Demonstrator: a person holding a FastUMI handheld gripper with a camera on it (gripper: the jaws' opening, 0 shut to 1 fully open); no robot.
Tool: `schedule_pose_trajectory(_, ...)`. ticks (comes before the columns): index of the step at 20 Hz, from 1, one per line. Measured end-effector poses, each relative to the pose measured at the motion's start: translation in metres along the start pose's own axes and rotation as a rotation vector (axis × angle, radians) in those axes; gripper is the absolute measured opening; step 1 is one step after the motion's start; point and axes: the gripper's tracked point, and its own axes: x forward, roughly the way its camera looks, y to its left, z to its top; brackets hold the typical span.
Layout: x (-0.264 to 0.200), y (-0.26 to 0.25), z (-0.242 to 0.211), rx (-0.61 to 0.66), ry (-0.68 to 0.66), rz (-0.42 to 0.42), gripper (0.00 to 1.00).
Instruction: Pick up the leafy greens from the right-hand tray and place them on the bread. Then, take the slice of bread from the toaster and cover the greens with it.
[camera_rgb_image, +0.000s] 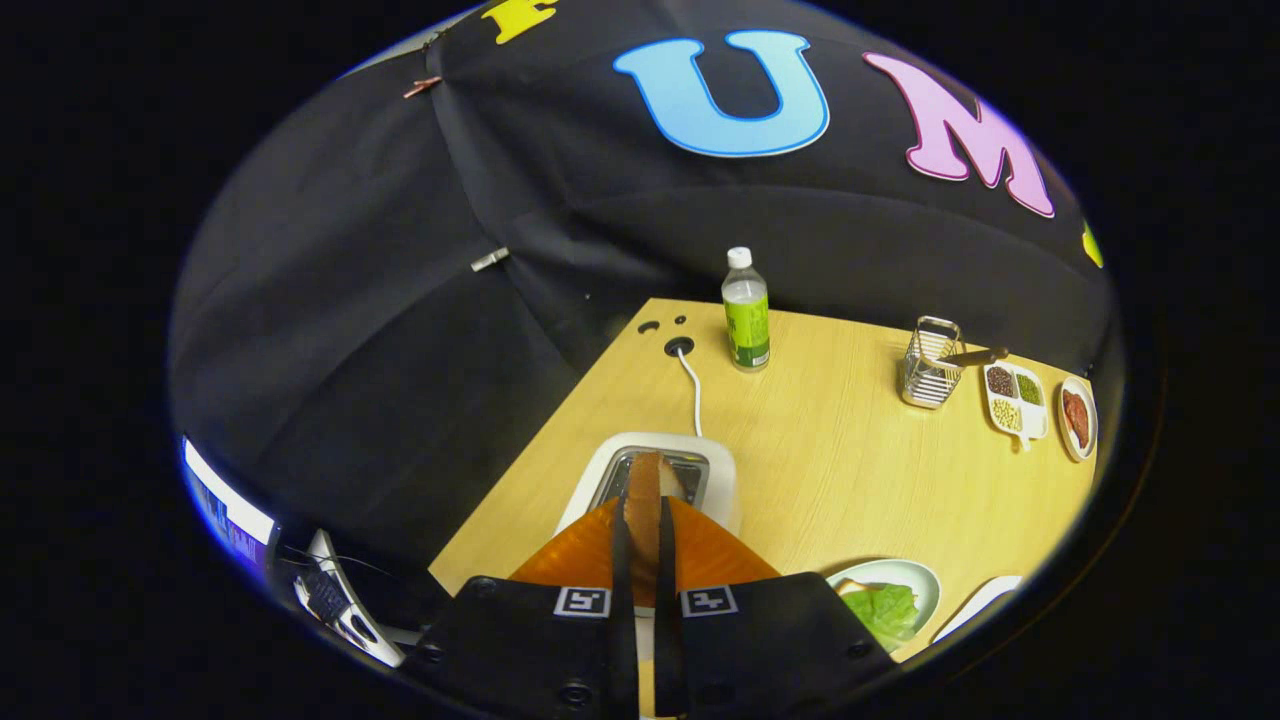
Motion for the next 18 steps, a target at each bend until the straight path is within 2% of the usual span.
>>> schedule_pose_trajectory(4, -0.054, -0.020, 0.022, 0.051, -0.078, 0.039, 0.11)
schedule_pose_trajectory(7, -0.096, -0.062, 0.023, 0.072, -0.128, -0.007, 0.11)
schedule_pose_trajectory(10, -0.122, -0.122, -0.007, 0.122, -0.129, -0.118, 0.11)
schedule_pose_trajectory(14, -0.122, -0.186, -0.074, 0.234, -0.093, -0.250, 0.11)
schedule_pose_trajectory(18, -0.102, -0.206, -0.120, 0.364, -0.103, -0.268, 0.11)
